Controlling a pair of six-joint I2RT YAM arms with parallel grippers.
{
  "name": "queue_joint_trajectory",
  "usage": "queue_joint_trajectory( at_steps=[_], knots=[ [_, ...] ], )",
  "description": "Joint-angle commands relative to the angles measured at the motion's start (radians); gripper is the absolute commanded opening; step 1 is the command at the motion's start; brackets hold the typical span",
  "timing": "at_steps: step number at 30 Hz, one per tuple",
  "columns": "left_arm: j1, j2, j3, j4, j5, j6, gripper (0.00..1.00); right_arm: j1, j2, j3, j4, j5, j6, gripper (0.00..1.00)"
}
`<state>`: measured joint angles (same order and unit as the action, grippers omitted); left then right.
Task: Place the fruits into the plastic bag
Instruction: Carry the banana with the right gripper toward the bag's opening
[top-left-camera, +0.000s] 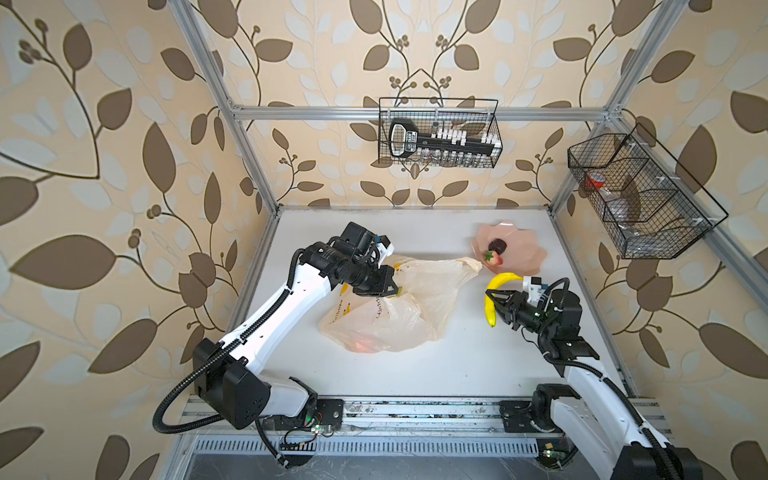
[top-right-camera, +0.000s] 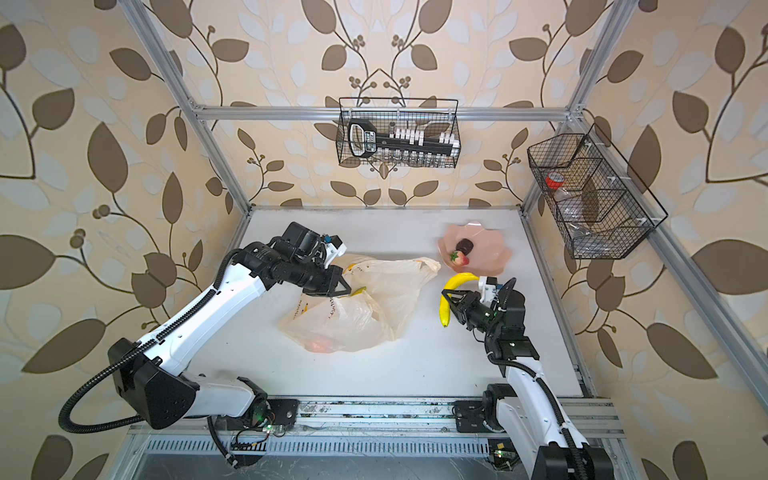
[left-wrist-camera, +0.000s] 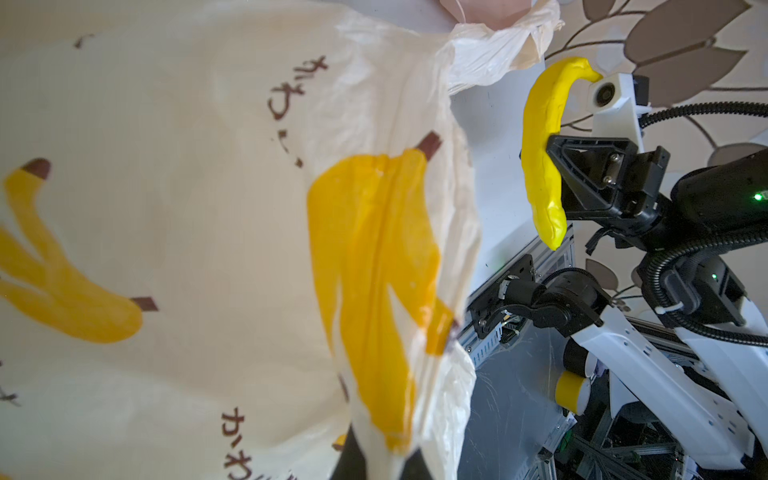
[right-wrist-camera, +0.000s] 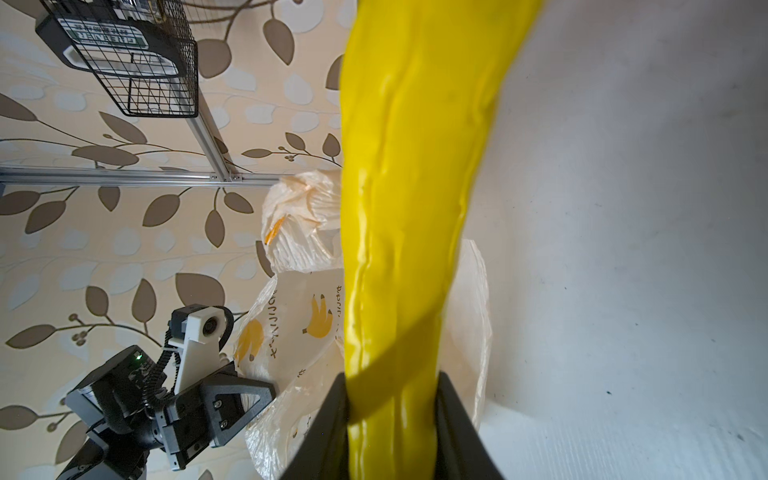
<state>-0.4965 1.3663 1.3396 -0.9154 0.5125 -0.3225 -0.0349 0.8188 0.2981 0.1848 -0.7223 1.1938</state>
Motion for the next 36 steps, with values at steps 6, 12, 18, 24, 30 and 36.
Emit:
queue_joint_trajectory(
  at_steps=[6,12,18,24,30,36],
  knots=[
    [0.003,0.002,0.044,0.009,0.005,-0.008,0.0,0.196,0.132,-0.01,0.23,0.069,0.107,0.14],
    [0.003,0.001,0.044,0.009,0.007,-0.01,0.0,0.365,0.292,0.029,0.416,0.145,0.172,0.14],
    [0.003,-0.003,0.03,0.023,0.017,-0.023,0.0,0.461,0.473,0.097,0.561,0.164,0.207,0.13],
    [0.003,-0.007,0.025,0.026,0.015,-0.027,0.0,0.488,0.582,0.161,0.602,0.162,0.2,0.12],
    [0.0,-0.003,0.025,0.024,0.018,-0.025,0.0,0.535,0.676,0.231,0.621,0.164,0.196,0.12],
    [-0.004,-0.004,0.02,0.026,0.015,-0.025,0.0,0.598,0.807,0.298,0.727,0.166,0.249,0.1]
  ],
)
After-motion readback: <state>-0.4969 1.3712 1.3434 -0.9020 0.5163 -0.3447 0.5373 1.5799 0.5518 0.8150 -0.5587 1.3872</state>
